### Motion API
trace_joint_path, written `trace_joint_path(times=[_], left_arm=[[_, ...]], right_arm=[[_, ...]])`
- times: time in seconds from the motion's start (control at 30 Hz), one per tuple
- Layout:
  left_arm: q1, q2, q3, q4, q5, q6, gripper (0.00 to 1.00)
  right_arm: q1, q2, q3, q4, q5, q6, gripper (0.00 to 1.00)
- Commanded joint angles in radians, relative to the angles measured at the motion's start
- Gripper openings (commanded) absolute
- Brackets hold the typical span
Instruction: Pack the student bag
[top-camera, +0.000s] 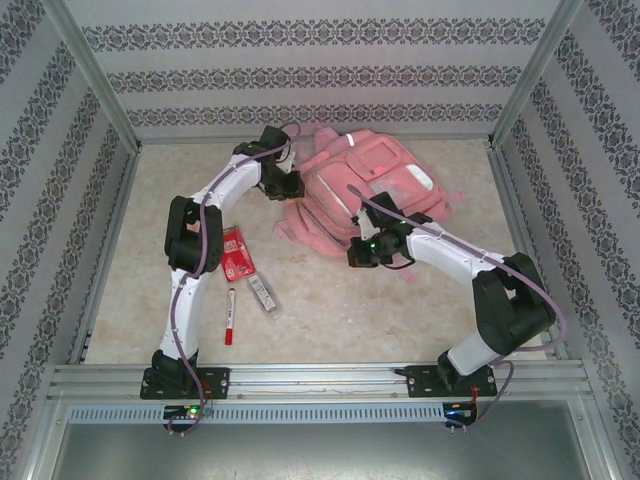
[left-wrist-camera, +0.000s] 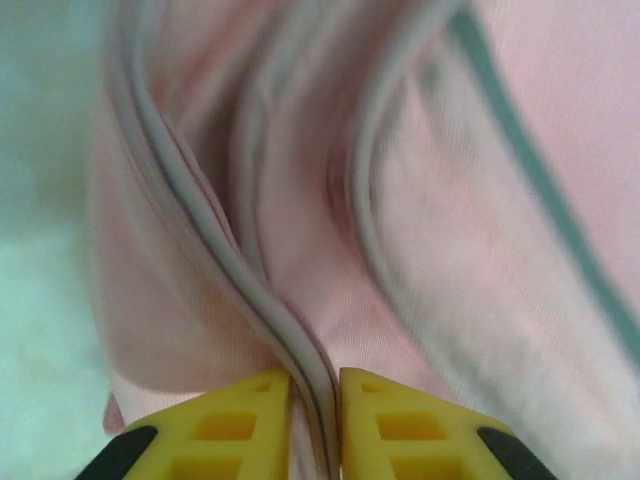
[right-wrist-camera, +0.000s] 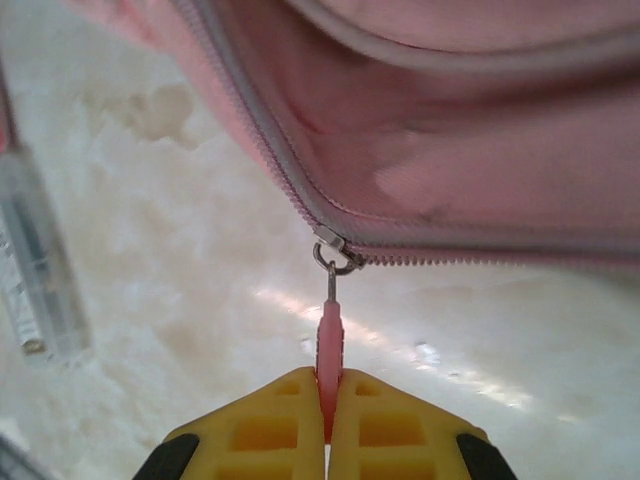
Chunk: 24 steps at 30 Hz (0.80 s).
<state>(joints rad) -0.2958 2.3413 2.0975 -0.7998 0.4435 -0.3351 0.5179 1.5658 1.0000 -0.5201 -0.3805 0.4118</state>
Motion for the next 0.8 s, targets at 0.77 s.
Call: trace_joint_path(times=[0.77], left_arm=[[-0.117, -0.567, -0.821, 0.416, -0.056, -0.436, 0.50]], right_arm=[[0.097, 0.204, 0.174, 0.094, -0.248, 0.094, 0.00]])
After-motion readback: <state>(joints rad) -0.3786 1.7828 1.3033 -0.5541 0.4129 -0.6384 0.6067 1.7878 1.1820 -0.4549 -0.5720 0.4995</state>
